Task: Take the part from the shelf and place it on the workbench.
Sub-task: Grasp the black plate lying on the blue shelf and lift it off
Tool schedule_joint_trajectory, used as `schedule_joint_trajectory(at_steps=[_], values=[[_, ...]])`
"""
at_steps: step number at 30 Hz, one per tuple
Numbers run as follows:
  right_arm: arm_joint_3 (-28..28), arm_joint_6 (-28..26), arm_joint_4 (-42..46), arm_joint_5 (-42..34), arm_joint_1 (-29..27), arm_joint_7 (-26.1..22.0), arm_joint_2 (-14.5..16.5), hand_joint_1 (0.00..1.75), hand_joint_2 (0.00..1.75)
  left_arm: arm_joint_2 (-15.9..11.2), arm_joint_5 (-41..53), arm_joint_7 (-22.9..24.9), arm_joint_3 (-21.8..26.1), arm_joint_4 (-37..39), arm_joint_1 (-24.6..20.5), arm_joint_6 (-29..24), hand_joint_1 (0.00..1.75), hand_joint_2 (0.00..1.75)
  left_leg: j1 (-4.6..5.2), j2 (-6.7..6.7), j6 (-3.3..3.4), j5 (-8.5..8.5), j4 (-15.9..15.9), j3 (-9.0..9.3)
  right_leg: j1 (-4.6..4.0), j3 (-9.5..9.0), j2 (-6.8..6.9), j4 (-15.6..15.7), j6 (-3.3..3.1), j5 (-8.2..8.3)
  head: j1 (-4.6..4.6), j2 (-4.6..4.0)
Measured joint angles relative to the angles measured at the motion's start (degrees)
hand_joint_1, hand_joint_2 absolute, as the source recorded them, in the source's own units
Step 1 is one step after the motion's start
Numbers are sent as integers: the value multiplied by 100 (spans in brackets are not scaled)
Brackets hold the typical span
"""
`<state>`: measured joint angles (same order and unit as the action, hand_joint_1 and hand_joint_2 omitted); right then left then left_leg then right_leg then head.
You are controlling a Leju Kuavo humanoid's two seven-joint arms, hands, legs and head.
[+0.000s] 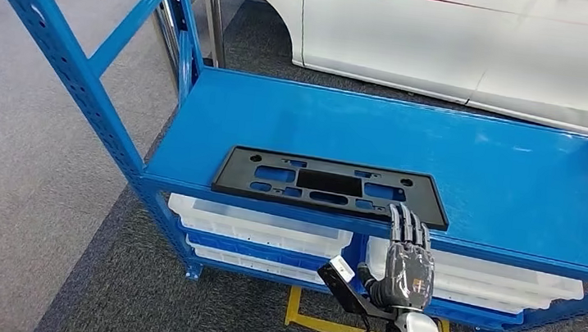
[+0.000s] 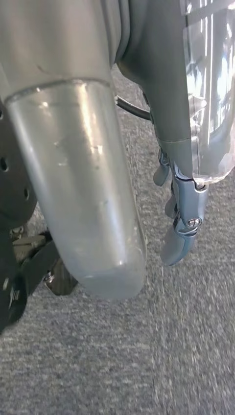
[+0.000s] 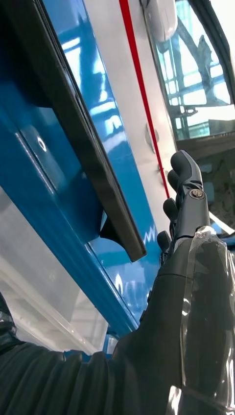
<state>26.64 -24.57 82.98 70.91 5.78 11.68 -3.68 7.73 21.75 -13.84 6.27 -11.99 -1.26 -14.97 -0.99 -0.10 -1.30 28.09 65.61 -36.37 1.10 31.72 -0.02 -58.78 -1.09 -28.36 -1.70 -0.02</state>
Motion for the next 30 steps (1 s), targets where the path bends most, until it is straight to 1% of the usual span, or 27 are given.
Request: schedule_joint_trajectory(at_steps=[1,2,4,5,6,7,8,10,11,12,13,14,15,16,17,19,21,22,23,24,25,26,27,28,29,30], values=[[-51,8,-3,7,0,2,20,0,175,-5,5,-1,0,1,-1,-2,0,0,7,-4,22,-122,-337,149,-9,-6,-6,-23,29,-28,0,0],[-111,14,-3,17,1,5,37,0,175,-7,14,-1,-1,1,-3,-3,0,0,17,-9,50,-166,-541,237,-19,-4,-7,-36,60,-44,2,1],[-240,40,-4,52,6,15,63,0,175,-8,38,-2,-4,2,-4,-4,0,0,38,-21,116,-139,-651,273,-35,7,-6,-34,123,-51,5,1],[-310,59,-3,71,11,20,77,0,175,-8,50,-2,-6,2,-3,-5,0,0,30,-21,156,-147,-663,277,-31,4,-5,-28,153,-59,5,1],[-379,78,-2,85,18,25,90,0,175,-8,58,-2,-7,2,3,-7,0,0,21,-19,194,-155,-690,295,-25,13,-3,-65,181,-93,5,1],[-449,93,-2,96,26,29,99,0,175,-8,68,-3,-7,2,6,-10,0,0,10,-16,237,-164,-720,315,-20,68,-3,-196,206,-178,6,1],[-512,105,-2,102,33,33,104,0,175,-8,80,-4,-7,2,5,-15,0,0,2,-12,273,-168,-743,333,-14,193,-2,-457,227,-319,7,1],[-614,137,-8,117,40,34,111,0,175,-8,100,-8,-10,2,-1,-23,0,0,7,-10,320,-153,-749,348,-14,588,-1,-1200,257,-631,9,1],[-653,159,-16,128,41,34,116,0,175,-8,108,-8,-11,2,-3,-25,0,0,10,-12,329,-142,-747,358,-13,764,-1,-1495,267,-696,9,1],[-688,179,-26,142,44,29,126,0,175,-8,115,-8,-13,2,-2,-26,0,0,12,-17,332,-127,-744,375,-13,849,0,-1589,268,-638,8,1],[-721,195,-40,156,52,22,140,0,175,-8,128,-6,-14,2,-1,-29,0,0,13,-21,328,-107,-741,402,-13,823,0,-1462,260,-466,9,1],[-750,202,-55,168,69,7,155,0,175,-8,142,-4,-15,2,-1,-33,0,0,13,-26,319,-82,-738,436,-14,702,0,-1143,242,-222,9,1],[-776,205,-73,176,95,-12,169,0,175,-3,155,-3,-16,2,1,-36,0,0,15,-29,302,-56,-736,464,-21,537,1,-762,211,-12,9,1],[-796,207,-91,181,127,-28,184,0,175,1,166,-2,-19,2,-3,-39,0,0,24,-31,279,-31,-726,481,-37,391,0,-416,181,124,9,0],[-809,209,-108,183,157,-40,200,0,175,6,172,-1,-20,2,-7,-40,0,0,30,-31,251,-15,-722,484,-55,302,0,-197,154,179,8,0],[-834,214,-140,186,195,-48,231,0,175,11,180,0,-23,2,-16,-42,0,0,40,-30,188,3,-730,481,-87,264,-10,-68,113,149,6,0],[-855,215,-159,187,209,-53,259,0,175,10,185,0,-27,2,-18,-43,0,0,36,-24,122,53,-697,482,-57,225,-17,-23,60,147,4,0],[-863,214,-165,187,218,-61,275,0,175,9,189,0,-28,2,-19,-44,0,0,34,-21,91,133,-564,433,-39,190,-12,8,24,145,3,0],[-868,214,-172,187,229,-72,295,0,175,8,196,0,-29,2,-19,-46,0,0,31,-19,63,264,-309,315,-23,153,-4,32,-13,138,1,0],[-872,214,-182,187,240,-85,316,0,175,8,205,1,-30,2,-17,-48,0,0,26,-18,40,414,42,142,-27,127,3,38,-42,120,-1,0],[-872,218,-198,187,247,-98,335,0,175,8,214,2,-32,2,-16,-50,0,0,24,-18,21,554,427,-72,-30,109,9,35,-64,99,-2,0],[-873,223,-216,187,251,-107,354,0,175,9,221,6,-36,2,-12,-51,0,0,22,-18,6,621,728,-260,-33,91,10,28,-73,75,-2,0],[-873,228,-237,187,253,-114,370,0,175,9,228,13,-38,2,-9,-52,0,0,21,-17,-1,571,845,-366,-34,66,8,22,-73,48,-2,0],[-873,234,-258,188,259,-122,386,0,175,9,234,21,-41,2,-6,-54,0,0,20,-16,0,415,752,-369,-34,32,2,16,-68,18,-2,0],[-873,238,-279,189,268,-128,401,0,175,8,238,28,-43,2,-7,-55,0,0,20,-15,10,171,451,-269,-34,-13,-4,10,-57,-17,-2,0],[-873,242,-298,190,281,-135,416,0,175,6,242,33,-44,2,-8,-56,0,0,23,-14,29,-51,76,-117,-35,-56,-9,7,-39,-54,-2,1]])
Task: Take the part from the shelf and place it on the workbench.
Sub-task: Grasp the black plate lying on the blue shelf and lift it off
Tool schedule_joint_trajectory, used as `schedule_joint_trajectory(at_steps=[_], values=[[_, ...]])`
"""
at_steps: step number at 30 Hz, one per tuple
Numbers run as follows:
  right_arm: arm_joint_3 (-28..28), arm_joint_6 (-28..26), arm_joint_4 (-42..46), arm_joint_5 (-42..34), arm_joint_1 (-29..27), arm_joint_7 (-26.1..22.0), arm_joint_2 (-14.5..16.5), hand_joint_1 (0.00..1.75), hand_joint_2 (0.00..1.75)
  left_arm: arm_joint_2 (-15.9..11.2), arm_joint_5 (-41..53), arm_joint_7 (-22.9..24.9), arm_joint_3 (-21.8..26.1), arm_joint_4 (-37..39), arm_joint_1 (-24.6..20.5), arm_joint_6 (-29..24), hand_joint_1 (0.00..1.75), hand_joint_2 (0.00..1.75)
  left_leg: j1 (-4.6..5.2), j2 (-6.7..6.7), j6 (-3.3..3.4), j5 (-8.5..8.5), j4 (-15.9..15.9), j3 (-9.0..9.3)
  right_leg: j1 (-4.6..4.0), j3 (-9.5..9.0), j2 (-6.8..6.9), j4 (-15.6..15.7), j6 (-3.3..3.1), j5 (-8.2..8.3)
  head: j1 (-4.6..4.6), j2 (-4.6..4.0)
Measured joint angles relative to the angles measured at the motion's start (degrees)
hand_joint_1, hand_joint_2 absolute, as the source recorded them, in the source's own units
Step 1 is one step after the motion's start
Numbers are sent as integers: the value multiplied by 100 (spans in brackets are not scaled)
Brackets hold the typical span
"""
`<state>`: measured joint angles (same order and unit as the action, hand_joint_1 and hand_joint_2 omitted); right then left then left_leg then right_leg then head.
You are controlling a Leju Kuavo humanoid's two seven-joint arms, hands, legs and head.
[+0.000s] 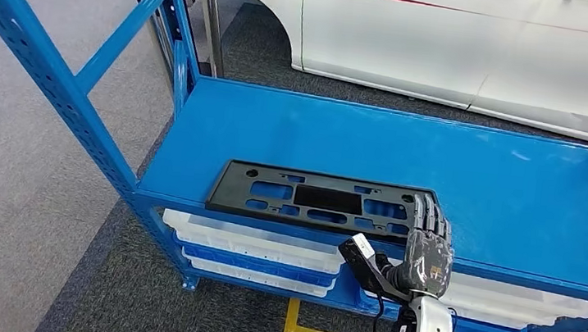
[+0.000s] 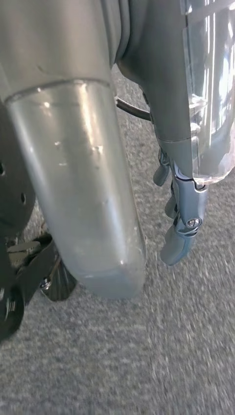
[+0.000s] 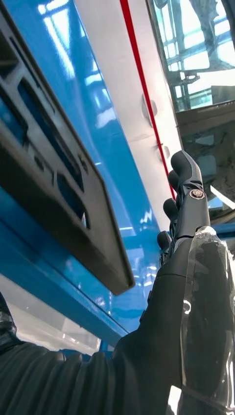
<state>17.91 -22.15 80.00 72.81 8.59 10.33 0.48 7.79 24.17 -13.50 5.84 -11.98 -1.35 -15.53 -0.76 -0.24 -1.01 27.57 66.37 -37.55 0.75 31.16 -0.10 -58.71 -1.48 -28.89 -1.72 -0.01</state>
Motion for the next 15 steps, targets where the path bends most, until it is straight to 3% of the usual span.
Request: schedule_joint_trajectory(at_steps=[2,5,7,8,11,12,13,15], values=[[1,10,-31,3,34,-10,23,0,175,-2,6,6,-3,0,-9,0,0,0,23,1,52,-210,-569,248,-20,-39,-8,-16,52,-57,0,1],[1,27,-56,6,61,-18,49,0,175,-1,17,15,-9,0,-31,2,0,0,31,-6,145,-162,-742,316,-39,-41,-3,6,126,-88,2,0],[1,30,-61,6,79,-20,65,0,175,-1,22,26,-11,0,-26,2,0,0,6,-3,222,-158,-815,379,-33,-1,4,-142,174,-193,6,0],[1,31,-63,6,89,-20,68,0,175,-1,25,31,-12,0,-27,2,0,0,-6,1,261,-152,-848,418,-26,112,5,-385,197,-313,8,-1],[1,45,-97,6,94,-19,68,0,175,-1,36,46,-14,0,-38,2,0,0,1,2,319,-92,-863,496,-1,739,7,-1450,243,-653,11,-1],[1,58,-114,5,96,-19,69,0,175,-1,37,54,-14,0,-38,4,0,0,2,-2,319,-64,-862,530,5,876,8,-1599,251,-609,11,-1],[1,79,-128,4,106,-19,71,0,175,-1,39,62,-15,0,-39,7,0,0,2,-7,312,-35,-861,573,9,910,8,-1536,251,-452,11,0],[1,133,-146,1,150,-19,85,0,175,0,46,82,-15,0,-46,18,0,0,1,-13,278,42,-855,670,11,703,9,-872,222,61,12,0]])
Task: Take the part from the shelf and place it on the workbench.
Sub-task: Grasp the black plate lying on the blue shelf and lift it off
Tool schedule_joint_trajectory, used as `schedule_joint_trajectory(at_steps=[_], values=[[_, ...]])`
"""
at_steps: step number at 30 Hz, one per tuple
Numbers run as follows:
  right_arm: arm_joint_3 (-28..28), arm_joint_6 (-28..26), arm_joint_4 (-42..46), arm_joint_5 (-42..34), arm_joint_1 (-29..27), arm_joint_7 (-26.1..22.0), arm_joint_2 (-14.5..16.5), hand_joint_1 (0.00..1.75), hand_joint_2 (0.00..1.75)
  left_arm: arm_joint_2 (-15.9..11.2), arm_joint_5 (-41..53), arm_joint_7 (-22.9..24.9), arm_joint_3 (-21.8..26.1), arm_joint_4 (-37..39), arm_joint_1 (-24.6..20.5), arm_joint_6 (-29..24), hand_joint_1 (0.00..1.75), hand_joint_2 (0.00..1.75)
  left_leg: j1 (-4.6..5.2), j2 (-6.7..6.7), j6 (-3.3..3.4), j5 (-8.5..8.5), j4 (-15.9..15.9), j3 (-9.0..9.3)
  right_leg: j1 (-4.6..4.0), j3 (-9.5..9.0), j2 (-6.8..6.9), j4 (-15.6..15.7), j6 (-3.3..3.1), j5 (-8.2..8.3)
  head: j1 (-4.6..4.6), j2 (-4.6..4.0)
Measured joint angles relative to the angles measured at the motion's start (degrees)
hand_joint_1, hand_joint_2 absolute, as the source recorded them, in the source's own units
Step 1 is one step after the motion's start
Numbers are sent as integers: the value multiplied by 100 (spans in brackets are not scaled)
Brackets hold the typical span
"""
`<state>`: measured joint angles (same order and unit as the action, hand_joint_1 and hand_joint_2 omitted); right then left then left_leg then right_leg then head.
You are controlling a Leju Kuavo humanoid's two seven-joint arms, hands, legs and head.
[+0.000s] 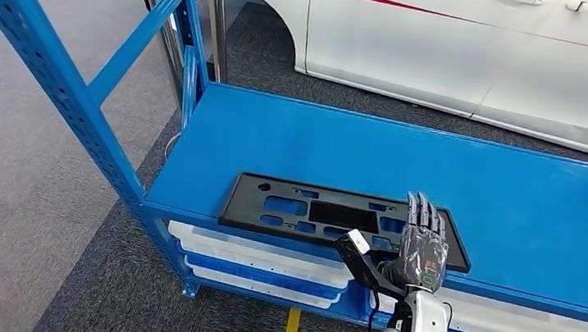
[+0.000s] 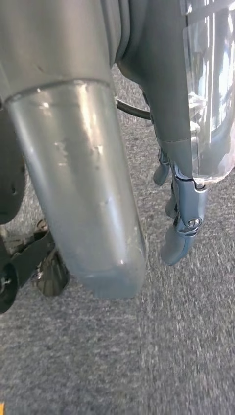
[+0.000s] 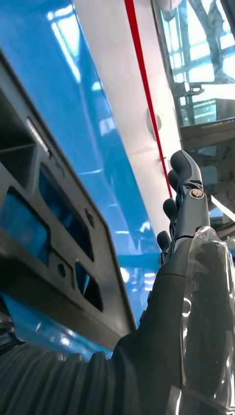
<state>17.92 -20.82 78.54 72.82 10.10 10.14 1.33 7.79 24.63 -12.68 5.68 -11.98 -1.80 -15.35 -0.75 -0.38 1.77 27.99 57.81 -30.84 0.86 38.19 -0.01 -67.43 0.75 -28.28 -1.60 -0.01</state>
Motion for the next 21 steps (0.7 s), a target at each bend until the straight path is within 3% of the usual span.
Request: schedule_joint_trajectory(at_steps=[2,4,7,8,10,12,13,14,16,17,18,21], values=[[1,44,-24,-2,71,0,29,0,175,2,16,16,-4,0,-25,11,0,0,16,-5,-62,69,25,47,-30,-230,1,602,-42,274,1,0],[2,66,-61,-8,141,0,68,0,175,4,42,23,-16,0,-53,19,0,0,28,-2,-121,98,30,47,-60,-277,-8,744,-76,234,-2,1],[15,68,-123,-41,221,-12,127,0,175,12,66,116,-38,-1,-94,-45,0,0,15,11,-207,207,126,26,-28,-323,-18,816,-146,206,-5,-1],[26,66,-152,-53,259,-24,150,0,175,30,80,185,-43,-2,-120,-92,0,0,9,12,-237,331,347,-78,-15,-345,-12,838,-172,201,-7,-1],[77,69,-245,-66,360,-52,197,0,175,77,114,315,-54,-2,-178,-161,0,0,1,14,-283,648,1094,-475,-13,-369,3,847,-216,180,-9,-1],[159,84,-363,-61,457,-71,237,0,175,110,133,380,-67,-2,-219,-176,0,0,-2,14,-305,747,1657,-829,-18,-394,4,844,-237,156,-9,-1],[202,91,-415,-54,488,-75,254,0,175,121,135,390,-70,-2,-228,-176,0,0,-2,14,-304,632,1655,-874,-19,-420,-1,842,-240,137,-10,0],[238,97,-457,-46,503,-78,266,0,175,130,136,391,-72,-2,-233,-176,0,0,-2,14,-296,413,1428,-808,-19,-456,-5,839,-234,113,-10,0],[309,105,-536,-21,539,-81,278,0,175,143,136,387,-72,-2,-245,-172,0,0,8,15,-258,-49,701,-538,-32,-520,-13,820,-199,55,-10,0],[352,112,-578,-3,574,-84,282,0,175,147,136,384,-72,-2,-255,-163,0,0,18,14,-229,-159,396,-417,-44,-527,-19,807,-176,35,-9,0],[414,123,-622,24,619,-87,288,0,175,149,137,381,-73,-3,-269,-149,0,0,28,12,-199,-187,223,-354,-55,-520,-25,800,-151,26,-8,0],[637,167,-731,107,723,-101,304,0,175,152,151,380,-73,-7,-301,-108,0,0,18,4,-104,-163,103,-313,-64,-501,-26,791,-78,5,-6,1]])
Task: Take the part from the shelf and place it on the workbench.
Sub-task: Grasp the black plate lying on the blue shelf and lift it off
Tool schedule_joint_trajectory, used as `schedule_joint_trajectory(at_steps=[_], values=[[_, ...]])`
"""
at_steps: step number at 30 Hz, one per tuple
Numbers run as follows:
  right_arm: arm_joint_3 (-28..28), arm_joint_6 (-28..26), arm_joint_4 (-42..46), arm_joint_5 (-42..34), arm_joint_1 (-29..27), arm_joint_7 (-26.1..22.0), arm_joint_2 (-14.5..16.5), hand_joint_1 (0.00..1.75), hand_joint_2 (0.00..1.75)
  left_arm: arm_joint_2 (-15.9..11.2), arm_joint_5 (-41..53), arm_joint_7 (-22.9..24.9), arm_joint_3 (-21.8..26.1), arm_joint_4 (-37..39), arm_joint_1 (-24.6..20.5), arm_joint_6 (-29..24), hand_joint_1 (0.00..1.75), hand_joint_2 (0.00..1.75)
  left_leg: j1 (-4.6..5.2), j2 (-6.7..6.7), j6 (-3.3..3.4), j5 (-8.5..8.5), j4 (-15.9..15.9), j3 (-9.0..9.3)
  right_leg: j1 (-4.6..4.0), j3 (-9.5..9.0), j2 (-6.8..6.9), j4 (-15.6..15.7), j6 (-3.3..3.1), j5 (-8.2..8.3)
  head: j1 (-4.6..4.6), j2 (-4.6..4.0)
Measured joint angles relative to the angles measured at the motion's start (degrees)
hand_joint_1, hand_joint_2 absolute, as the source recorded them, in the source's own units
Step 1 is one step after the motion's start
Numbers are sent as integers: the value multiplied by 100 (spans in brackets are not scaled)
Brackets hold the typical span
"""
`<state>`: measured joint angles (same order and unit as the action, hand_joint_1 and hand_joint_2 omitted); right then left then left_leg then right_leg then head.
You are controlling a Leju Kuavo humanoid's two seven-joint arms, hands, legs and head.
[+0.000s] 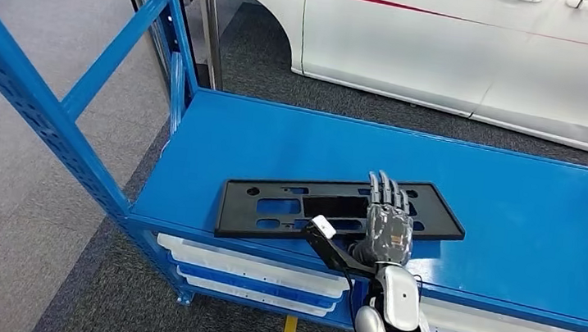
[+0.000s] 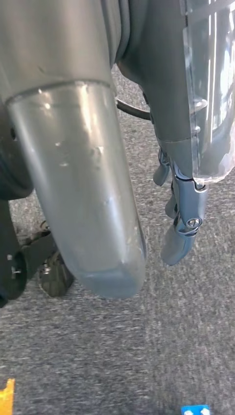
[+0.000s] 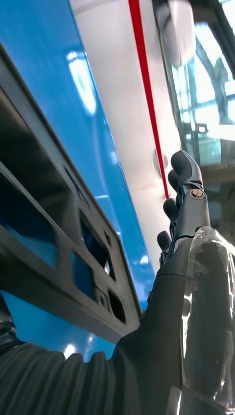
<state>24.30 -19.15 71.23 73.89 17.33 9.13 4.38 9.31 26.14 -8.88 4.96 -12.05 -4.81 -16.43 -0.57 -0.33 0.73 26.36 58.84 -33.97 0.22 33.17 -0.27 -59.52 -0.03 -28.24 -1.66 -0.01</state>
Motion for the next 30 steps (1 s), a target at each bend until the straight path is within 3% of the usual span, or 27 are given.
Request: schedule_joint_trajectory(at_steps=[2,5,6,7,8,10,11,13,16,18,20,21,22,23,25,26,27,30], values=[[85,20,-48,18,43,-4,3,0,175,3,7,1,-1,-2,-15,12,0,0,-27,1,73,-27,-53,26,6,117,5,-282,42,-191,3,0],[156,42,-118,33,75,-4,3,0,175,7,9,1,-2,-3,-32,22,0,0,-27,6,126,-21,-65,35,19,652,7,-1339,84,-666,6,-1],[174,46,-141,37,74,-4,3,0,175,7,9,1,-2,-3,-31,22,0,0,-26,5,129,-13,-62,39,23,785,8,-1561,92,-697,7,-1],[189,50,-164,42,75,-4,2,0,175,8,9,1,-2,-3,-29,26,0,0,-25,3,128,-4,-60,49,29,810,9,-1558,92,-601,7,-1],[207,56,-185,52,79,-4,2,0,175,8,9,0,-2,-3,-29,34,0,0,-25,-3,122,10,-57,68,35,715,10,-1315,84,-396,6,-1],[267,88,-220,91,105,-15,2,0,175,8,9,-3,-2,-4,-33,67,0,0,-14,-13,90,47,-44,108,34,357,13,-520,48,35,7,-1],[315,121,-236,115,124,-22,2,0,175,8,9,-6,-2,-4,-37,88,0,0,-6,-15,66,62,-37,113,22,220,12,-213,28,141,7,-1],[430,199,-275,158,144,-31,-3,0,175,6,17,-11,-2,-5,-51,126,0,0,7,-12,10,72,-35,105,-8,146,3,-7,1,141,3,0],[588,224,-347,186,125,-22,-39,0,175,2,42,-22,-2,-9,-60,154,0,0,2,-3,-81,166,45,91,28,104,-3,69,-78,157,0,-1],[675,188,-391,186,118,-10,-67,0,175,-3,59,-31,-2,-10,-59,155,0,0,-10,1,-126,455,540,-125,50,66,13,107,-139,165,-2,-1],[754,161,-437,184,119,-3,-93,0,175,-4,72,-34,-2,-10,-51,156,0,0,-17,3,-162,768,1293,-494,48,59,19,101,-169,154,-3,-1],[791,161,-460,180,119,6,-106,0,175,-6,74,-34,-2,-10,-46,159,0,0,-21,3,-174,808,1526,-620,47,53,17,95,-174,146,-3,-1],[821,170,-482,175,121,22,-120,0,175,-9,76,-34,-2,-10,-42,165,0,0,-23,4,-178,727,1540,-643,47,40,11,91,-173,137,-3,-1],[845,186,-504,165,124,52,-133,0,175,-13,79,-34,-2,-10,-42,170,0,0,-24,4,-174,544,1323,-553,47,18,3,89,-166,124,-3,0],[875,220,-554,131,133,147,-160,0,175,-23,92,-34,-2,-11,-51,180,0,0,-17,4,-142,138,534,-178,38,-35,-11,83,-133,91,-3,0],[880,228,-579,105,140,204,-177,0,175,-27,101,-34,-2,-12,-60,181,0,0,-8,2,-117,35,216,-20,27,-51,-18,78,-107,75,-2,0],[880,230,-602,82,145,255,-199,0,175,-30,111,-34,-2,-12,-66,180,0,0,3,-1,-91,2,31,73,17,-60,-22,78,-79,67,-1,0],[859,209,-643,25,151,360,-273,4,175,-43,128,-33,0,-13,-62,168,0,0,0,1,-2,-3,-87,135,9,-88,-28,97,10,66,1,0]])
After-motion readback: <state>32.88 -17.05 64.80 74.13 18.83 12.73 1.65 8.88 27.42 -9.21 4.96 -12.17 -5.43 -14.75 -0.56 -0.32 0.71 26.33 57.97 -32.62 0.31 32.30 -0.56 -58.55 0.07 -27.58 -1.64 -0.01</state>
